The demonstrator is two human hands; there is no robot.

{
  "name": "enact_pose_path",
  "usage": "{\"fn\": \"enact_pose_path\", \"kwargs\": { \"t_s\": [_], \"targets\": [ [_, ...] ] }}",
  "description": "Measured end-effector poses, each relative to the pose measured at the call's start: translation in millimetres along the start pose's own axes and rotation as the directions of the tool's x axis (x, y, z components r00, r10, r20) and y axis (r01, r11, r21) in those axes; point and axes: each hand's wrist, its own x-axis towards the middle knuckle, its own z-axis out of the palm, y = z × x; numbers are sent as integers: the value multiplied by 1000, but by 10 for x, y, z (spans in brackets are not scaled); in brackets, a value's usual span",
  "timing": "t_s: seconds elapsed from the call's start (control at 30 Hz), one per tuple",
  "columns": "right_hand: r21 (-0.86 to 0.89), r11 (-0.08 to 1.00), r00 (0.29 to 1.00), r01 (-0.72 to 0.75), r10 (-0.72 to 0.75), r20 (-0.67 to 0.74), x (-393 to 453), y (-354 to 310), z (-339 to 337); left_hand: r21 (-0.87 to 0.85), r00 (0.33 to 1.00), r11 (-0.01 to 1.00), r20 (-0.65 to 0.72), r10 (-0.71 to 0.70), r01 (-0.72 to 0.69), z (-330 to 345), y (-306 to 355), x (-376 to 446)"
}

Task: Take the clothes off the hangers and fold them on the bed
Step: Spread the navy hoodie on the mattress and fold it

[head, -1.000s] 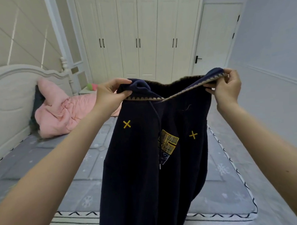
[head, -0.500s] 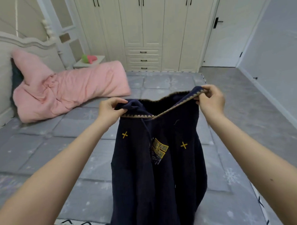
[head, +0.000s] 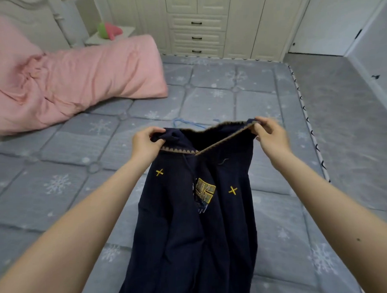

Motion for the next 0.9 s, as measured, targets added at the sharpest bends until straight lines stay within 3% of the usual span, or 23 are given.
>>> {"fn": "enact_pose_path", "kwargs": {
  "t_s": [0.1,0.17,0.4,0.6,0.9],
  "targets": [
    [-99,995,987,-33,47,151,108,108,23,43,989,998,-142,45,-39,128,-61,107],
    [-130,989,981,-66,88,171,92,235,34,29,986,996,-143,85,-82,213,-134,71],
    [-274,944,963,-184,228,140,-410,896,161,-66,1000,998,27,-3,5,282,-639,-529],
    [-354,877,910,-325,392,136,-1302,1396,264,-51,969,990,213,-121,135,64,-1108,-1160],
    [-472,804,878,-362,465,118,-2870,2072,523,57,886,995,454,-95,78,-303,-1791,-2320]
  ]
}}
